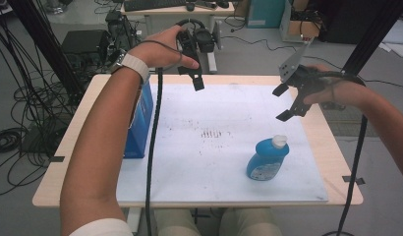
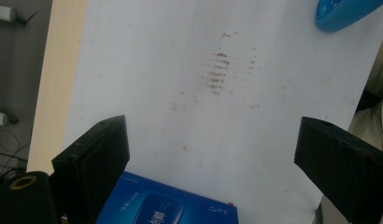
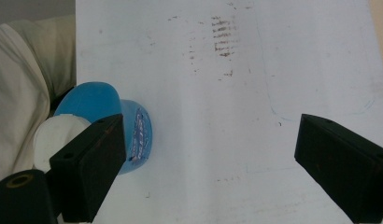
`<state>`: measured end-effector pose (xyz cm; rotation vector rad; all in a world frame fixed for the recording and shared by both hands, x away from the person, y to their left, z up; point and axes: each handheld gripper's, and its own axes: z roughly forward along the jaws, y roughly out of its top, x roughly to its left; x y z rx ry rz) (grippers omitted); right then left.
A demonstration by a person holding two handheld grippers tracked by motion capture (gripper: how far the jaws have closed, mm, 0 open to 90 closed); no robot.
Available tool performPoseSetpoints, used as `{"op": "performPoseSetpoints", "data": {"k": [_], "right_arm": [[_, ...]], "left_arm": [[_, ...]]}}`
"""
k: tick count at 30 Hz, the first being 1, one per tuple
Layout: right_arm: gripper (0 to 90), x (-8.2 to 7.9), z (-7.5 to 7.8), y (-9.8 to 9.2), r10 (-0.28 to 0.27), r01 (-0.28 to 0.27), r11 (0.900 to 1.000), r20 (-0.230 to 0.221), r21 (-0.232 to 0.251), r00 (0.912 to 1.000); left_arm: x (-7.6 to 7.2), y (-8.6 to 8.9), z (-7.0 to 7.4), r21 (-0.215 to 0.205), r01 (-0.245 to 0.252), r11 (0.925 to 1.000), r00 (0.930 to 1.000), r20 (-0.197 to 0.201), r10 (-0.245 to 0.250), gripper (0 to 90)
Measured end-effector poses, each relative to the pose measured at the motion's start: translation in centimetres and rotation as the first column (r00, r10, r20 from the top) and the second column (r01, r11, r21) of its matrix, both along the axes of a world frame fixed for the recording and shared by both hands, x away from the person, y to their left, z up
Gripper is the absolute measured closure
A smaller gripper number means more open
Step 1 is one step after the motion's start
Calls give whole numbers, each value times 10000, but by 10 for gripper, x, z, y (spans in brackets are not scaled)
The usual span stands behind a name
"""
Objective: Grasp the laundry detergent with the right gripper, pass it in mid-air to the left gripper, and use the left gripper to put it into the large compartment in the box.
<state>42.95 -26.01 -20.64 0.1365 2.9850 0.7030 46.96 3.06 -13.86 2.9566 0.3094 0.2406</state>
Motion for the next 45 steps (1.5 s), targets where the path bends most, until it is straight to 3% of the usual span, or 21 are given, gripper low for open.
{"op": "performPoseSetpoints", "data": {"k": [2, 4, 5, 8, 12, 16, 19, 20, 22, 24, 25, 26, 27, 29, 45], "right_arm": [[90, 0, 2, 0, 90, -90, 10000, 69, -6, 9999], [90, 3, 3, 1, 385, -392, 9989, 266, 248, 9989], [90, 2, 5, 1, 296, -300, 9994, 224, 172, 9993], [89, 3, 7, 1, 508, -521, 9982, 429, 299, 9978], [89, 1, 6, 0, 138, -140, 9998, 196, 106, 9997], [88, 4, 4, 0, 349, -358, 9989, 283, 292, 9990], [88, 5, 3, 0, 437, -448, 9984, 348, 333, 9984], [88, 1, 5, -1, -23, 23, 10000, 30, 80, 10000], [88, 5, 4, 0, 447, -460, 9983, 340, 371, 9984], [87, 0, 6, -1, -12, 11, 9999, 38, 156, 10000], [87, 1, 6, -1, 268, -273, 9994, 211, 221, 9994], [87, -1, 6, 1, 114, -119, 9990, 110, 440, 9999], [87, -6, 8, 0, -340, 344, 9992, -190, 216, 9992], [87, -11, 10, 1, -525, 531, 9984, -307, 183, 9981], [71, -27, 21, -4, -181, 186, 9996, -249, 215, 9995]], "left_arm": [[0, -1, 2, 205, -9, 9998, 10000, -73, 11, 106], [0, -1, 1, 48, -23, 10000, 10000, -38, 23, 106], [0, -1, 3, 241, -27, 9997, 10000, -92, 29, 104], [0, -1, 2, 209, -68, 9998, 9999, -98, 70, 102], [1, 0, 2, 174, 55, 9998, 10000, -76, -53, 101], [1, 2, 2, 216, -102, 9997, 9999, -31, 103, 102], [0, 2, 0, -13, -120, 9999, 9999, 40, 120, 102], [0, 1, 2, 207, -87, 9997, 10000, -30, 87, 102], [0, 0, 2, 226, -179, 9996, 9998, -38, 180, 103], [0, -1, 2, 270, -118, 9996, 9999, 11, 117, 103], [0, 0, 1, 135, -128, 9998, 9999, 72, 127, 103], [-1, -1, 1, 148, -180, 9997, 9998, 63, 179, 102], [-1, -1, 1, 73, -154, 9999, 9998, 121, 153, 102], [-2, -2, 2, 225, -131, 9997, 9999, 71, 130, 101], [-4, -1, 1, 89, -262, 9996, 9992, 310, 259, 96]]}}
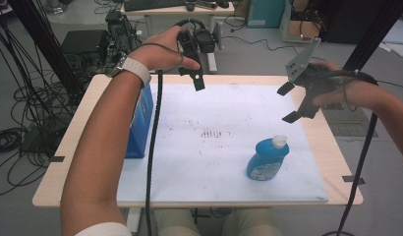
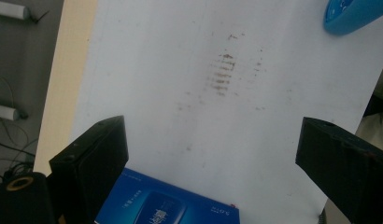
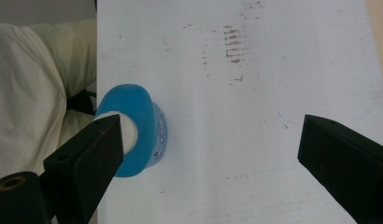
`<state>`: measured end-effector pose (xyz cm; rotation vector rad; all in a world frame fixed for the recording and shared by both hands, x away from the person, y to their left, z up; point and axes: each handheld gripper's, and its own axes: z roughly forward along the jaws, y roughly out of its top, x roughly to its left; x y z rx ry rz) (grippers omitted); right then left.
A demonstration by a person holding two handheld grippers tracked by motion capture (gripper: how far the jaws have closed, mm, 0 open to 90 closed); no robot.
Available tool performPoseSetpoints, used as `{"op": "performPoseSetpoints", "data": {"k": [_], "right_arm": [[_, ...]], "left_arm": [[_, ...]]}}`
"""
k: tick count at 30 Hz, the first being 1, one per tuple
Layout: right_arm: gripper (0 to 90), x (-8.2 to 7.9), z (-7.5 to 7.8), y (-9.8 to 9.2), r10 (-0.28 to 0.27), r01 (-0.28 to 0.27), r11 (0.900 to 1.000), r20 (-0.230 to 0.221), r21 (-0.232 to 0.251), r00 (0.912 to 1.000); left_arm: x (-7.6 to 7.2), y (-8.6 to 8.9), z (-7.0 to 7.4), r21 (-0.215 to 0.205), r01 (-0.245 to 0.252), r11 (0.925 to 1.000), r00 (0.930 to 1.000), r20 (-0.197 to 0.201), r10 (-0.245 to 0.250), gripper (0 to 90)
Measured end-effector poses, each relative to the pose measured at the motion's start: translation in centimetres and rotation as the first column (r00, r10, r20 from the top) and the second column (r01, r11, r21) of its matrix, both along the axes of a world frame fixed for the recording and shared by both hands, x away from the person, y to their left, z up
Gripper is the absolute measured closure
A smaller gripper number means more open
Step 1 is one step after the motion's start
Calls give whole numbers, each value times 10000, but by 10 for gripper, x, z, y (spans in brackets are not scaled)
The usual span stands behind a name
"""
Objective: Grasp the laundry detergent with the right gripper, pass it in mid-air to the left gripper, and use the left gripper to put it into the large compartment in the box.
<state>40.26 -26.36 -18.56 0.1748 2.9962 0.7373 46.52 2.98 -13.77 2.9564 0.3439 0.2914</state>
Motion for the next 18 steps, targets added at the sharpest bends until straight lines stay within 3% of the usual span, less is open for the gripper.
{"op": "performPoseSetpoints", "data": {"k": [3, 5, 9, 10, 12, 13, 18], "right_arm": [[66, -3, 1, -3, 11, -11, 9999, -43, 104, 10000], [49, -5, 2, -5, 19, -18, 9997, -43, 230, 10000], [44, -10, 2, -10, 101, -95, 9993, -181, 365, 9998], [44, -10, 2, -10, 101, -95, 9993, -181, 365, 9998], [45, -13, 1, -11, 122, -112, 9993, -257, 368, 9996], [43, -16, 0, -13, 113, -100, 9992, -316, 396, 9994], [45, -23, -2, -19, 136, -127, 9992, -250, 379, 9996]], "left_arm": [[-1, 0, 2, 169, -26, 9999, 10000, -41, 27, 98], [-1, 0, 0, -26, -28, 10000, 10000, 10, 28, 98], [-2, 0, 1, -11, 2, 10000, 10000, 24, -2, 99], [-2, 0, 3, 160, -11, 9999, 10000, -36, 12, 99], [-3, 1, 1, -68, 8, 10000, 10000, 31, -7, 99], [-3, 1, 3, 152, -30, 9999, 10000, -24, 30, 99], [-4, 2, 2, -54, -53, 10000, 10000, 75, 53, 101]]}}
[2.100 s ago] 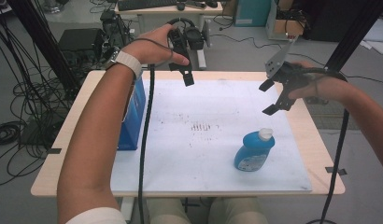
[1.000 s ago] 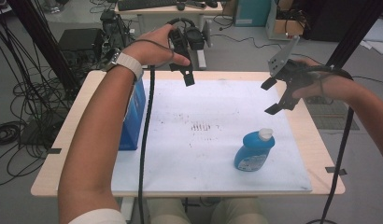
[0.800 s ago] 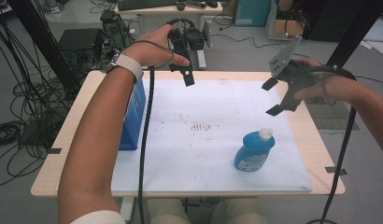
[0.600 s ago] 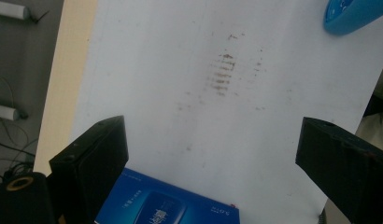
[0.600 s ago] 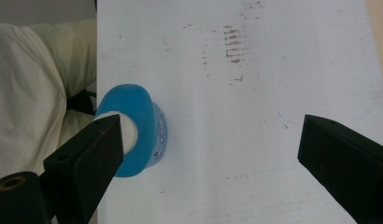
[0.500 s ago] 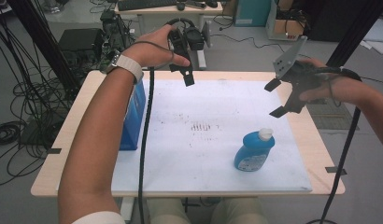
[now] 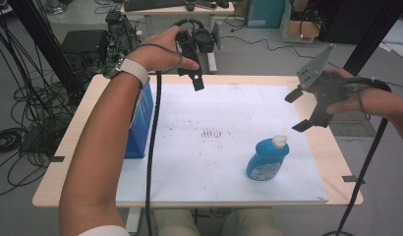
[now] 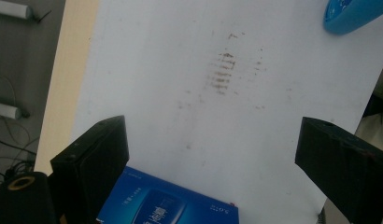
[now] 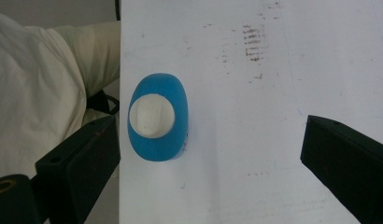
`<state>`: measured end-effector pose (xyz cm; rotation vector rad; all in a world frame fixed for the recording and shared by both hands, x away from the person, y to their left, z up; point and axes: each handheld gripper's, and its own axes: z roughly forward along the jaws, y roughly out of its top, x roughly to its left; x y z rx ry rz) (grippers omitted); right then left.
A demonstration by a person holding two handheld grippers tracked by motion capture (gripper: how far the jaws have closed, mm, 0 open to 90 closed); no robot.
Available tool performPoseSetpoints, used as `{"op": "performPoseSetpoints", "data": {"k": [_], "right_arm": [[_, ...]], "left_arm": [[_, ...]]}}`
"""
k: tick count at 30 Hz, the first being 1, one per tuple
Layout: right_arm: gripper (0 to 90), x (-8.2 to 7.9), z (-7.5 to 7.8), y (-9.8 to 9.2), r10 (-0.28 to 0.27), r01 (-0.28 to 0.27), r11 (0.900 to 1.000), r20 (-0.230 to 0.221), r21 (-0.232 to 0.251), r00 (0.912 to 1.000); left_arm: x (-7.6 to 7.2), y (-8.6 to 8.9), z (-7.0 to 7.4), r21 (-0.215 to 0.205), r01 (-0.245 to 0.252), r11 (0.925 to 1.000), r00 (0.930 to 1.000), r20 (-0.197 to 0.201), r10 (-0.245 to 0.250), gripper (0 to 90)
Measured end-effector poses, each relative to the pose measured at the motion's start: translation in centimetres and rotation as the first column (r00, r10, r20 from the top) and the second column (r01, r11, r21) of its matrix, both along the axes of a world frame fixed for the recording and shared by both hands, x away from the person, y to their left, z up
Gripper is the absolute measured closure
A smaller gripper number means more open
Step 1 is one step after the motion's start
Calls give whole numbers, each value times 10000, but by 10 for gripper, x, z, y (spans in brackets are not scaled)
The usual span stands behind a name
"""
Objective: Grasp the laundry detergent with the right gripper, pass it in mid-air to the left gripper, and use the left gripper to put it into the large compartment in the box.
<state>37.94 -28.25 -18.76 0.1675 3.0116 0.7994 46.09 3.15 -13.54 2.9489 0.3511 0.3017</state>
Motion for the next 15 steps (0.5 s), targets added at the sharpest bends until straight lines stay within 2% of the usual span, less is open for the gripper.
{"op": "performPoseSetpoints", "data": {"k": [1, 2, 4, 6, 8, 10, 12, 13, 14, 15], "right_arm": [[46, 2, -2, -1, 477, -486, 9984, 317, 284, 9984], [46, 0, -3, -2, 346, -352, 9992, 252, 213, 9991], [45, -4, -6, -4, 271, -276, 9994, 256, 200, 9993], [48, -6, -9, -6, 316, -322, 9993, 277, 213, 9991], [50, -8, -11, -7, 297, -303, 9993, 236, 216, 9993], [52, -12, -19, -10, 279, -281, 9994, 115, 179, 9995], [53, -19, -22, -12, -163, 159, 9998, -288, -127, 9995], [52, -19, -24, -13, -144, 141, 9998, -268, -127, 9995], [52, -20, -25, -13, -99, 97, 9999, -247, -96, 9996], [50, -21, -27, -14, -94, 93, 10000, -246, -31, 9997]], "left_arm": [[0, 0, 0, 0, 0, 10000, 10000, 0, 0, 101], [-1, -1, 2, 174, 18, 9998, 10000, -59, -17, 101], [-1, -1, 1, 82, 26, 10000, 10000, -34, -26, 101], [-1, -1, 2, 169, 18, 9999, 10000, -63, -17, 101], [-1, -1, 1, 22, 48, 10000, 10000, 16, -48, 101], [-2, -2, 2, 169, 94, 9998, 9999, -49, -93, 102], [-2, -2, 2, 163, 83, 9998, 10000, -56, -82, 101], [-2, -2, 2, 160, 86, 9998, 10000, -52, -85, 101], [-2, -2, 0, -74, 80, 9999, 10000, 13, -80, 101], [-2, -3, 0, -80, 71, 9999, 10000, 11, -71, 101]]}}
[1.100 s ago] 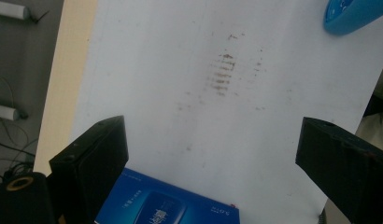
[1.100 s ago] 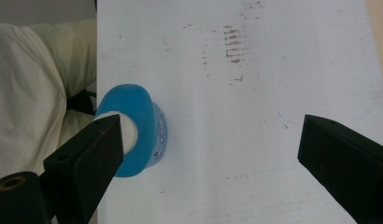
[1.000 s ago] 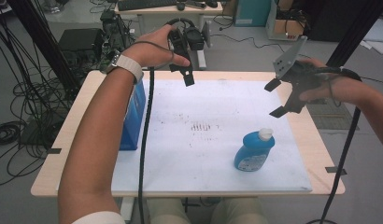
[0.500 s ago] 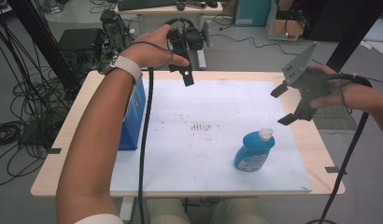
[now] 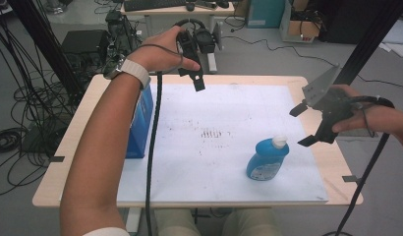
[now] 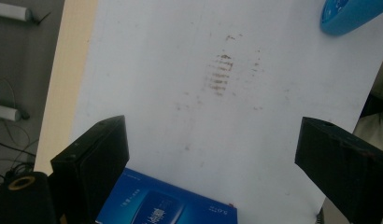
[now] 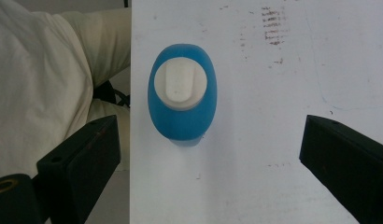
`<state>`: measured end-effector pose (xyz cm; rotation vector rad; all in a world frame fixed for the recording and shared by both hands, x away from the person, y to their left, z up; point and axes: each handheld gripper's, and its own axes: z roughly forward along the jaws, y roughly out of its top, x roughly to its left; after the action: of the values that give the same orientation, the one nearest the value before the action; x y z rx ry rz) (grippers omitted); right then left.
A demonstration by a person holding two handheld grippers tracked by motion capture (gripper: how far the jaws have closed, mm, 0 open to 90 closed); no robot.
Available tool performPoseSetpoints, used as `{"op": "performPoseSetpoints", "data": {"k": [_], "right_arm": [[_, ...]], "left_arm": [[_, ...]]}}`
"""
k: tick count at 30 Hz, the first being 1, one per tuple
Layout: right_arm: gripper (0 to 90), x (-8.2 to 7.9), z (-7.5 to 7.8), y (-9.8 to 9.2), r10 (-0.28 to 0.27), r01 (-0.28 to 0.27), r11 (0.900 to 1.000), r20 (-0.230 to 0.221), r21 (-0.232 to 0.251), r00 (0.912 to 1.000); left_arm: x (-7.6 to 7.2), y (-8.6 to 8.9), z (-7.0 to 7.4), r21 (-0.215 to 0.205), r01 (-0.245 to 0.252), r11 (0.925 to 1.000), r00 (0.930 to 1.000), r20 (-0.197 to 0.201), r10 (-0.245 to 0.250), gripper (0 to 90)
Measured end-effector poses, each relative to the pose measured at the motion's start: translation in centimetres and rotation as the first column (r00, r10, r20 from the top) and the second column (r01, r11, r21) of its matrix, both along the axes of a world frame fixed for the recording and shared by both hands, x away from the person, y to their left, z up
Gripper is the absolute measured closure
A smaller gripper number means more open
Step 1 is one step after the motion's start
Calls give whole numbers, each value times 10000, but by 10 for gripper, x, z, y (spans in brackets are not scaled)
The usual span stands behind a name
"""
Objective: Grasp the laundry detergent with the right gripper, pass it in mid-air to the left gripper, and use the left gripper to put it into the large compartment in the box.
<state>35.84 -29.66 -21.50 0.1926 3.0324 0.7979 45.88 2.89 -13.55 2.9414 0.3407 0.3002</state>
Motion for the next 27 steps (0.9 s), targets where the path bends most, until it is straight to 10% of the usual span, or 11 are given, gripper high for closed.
{"op": "performPoseSetpoints", "data": {"k": [27], "right_arm": [[43, -9, -32, -5, 341, -408, 9936, 639, 1056, 9974]], "left_arm": [[-1, -2, 2, 248, 18, 9997, 10000, -26, -17, 103]]}}
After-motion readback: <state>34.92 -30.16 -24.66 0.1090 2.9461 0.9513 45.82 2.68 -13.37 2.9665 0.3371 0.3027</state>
